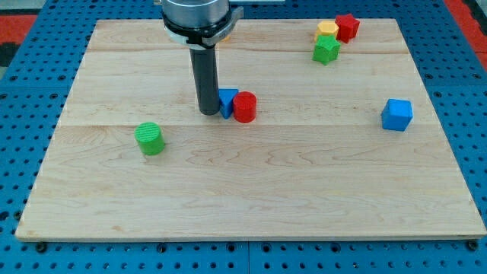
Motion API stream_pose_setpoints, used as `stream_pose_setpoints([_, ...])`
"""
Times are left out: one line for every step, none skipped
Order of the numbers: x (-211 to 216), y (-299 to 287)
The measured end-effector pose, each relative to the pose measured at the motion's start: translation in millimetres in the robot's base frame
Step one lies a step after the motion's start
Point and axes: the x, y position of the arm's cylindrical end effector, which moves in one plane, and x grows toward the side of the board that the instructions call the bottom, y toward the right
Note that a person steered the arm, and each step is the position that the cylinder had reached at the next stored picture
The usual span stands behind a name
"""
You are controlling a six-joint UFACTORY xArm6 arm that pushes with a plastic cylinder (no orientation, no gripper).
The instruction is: Push the blue triangle to the green star
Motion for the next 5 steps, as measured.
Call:
stream_pose_setpoints([20.9,0.4])
stream_pose_setpoints([-20.4,32.4])
stream_pose_setpoints([-54.1,49.5])
stream_pose_setpoints([-38.1,21.1])
stream_pose_setpoints([-82.5,31.2])
